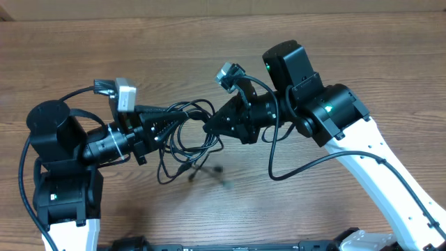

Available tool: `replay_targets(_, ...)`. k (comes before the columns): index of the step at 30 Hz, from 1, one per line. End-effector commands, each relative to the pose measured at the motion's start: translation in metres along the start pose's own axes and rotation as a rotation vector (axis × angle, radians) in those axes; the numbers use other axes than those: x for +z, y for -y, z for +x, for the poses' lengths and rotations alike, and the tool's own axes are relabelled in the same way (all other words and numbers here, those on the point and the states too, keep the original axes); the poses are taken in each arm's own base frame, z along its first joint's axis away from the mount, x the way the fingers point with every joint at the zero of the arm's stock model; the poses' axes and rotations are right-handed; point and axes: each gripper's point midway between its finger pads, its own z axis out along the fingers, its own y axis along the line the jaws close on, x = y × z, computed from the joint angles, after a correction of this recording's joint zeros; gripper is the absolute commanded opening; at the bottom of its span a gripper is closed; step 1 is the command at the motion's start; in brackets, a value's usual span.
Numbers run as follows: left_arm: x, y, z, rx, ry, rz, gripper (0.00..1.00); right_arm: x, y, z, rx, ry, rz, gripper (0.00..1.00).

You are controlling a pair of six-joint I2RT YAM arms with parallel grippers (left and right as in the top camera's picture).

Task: Untangle cables

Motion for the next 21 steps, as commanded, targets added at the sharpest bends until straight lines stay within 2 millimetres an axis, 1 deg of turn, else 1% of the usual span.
replay_targets(1,0.000,0.009,-0.005,-0.080,0.006,0.014,0.06,-0.001,-0.007,0.000,-0.050,0.000,0.010,0.04)
replay_targets(4,-0.001,0.008,-0.005,-0.083,0.006,0.012,0.06,-0.002,0.007,0.004,-0.028,-0.015,0.088,0.04)
replay_targets(7,-0.001,0.008,-0.005,-0.081,0.006,0.011,0.06,-0.009,0.032,0.015,0.013,-0.055,0.227,0.04)
replay_targets(12,-0.001,0.007,-0.006,-0.078,0.010,0.006,0.06,-0.031,0.074,0.038,0.089,-0.131,0.464,0.04)
replay_targets(15,-0.002,0.006,-0.006,-0.079,0.014,0.000,0.07,-0.039,0.083,0.041,0.112,-0.133,0.505,0.04)
replay_targets(18,-0.003,0.005,-0.007,-0.080,0.016,-0.003,0.07,-0.054,0.102,0.043,0.167,-0.121,0.609,0.04)
replay_targets(21,-0.003,0.005,-0.007,-0.080,0.016,-0.003,0.07,-0.068,0.117,0.046,0.185,-0.124,0.691,0.04)
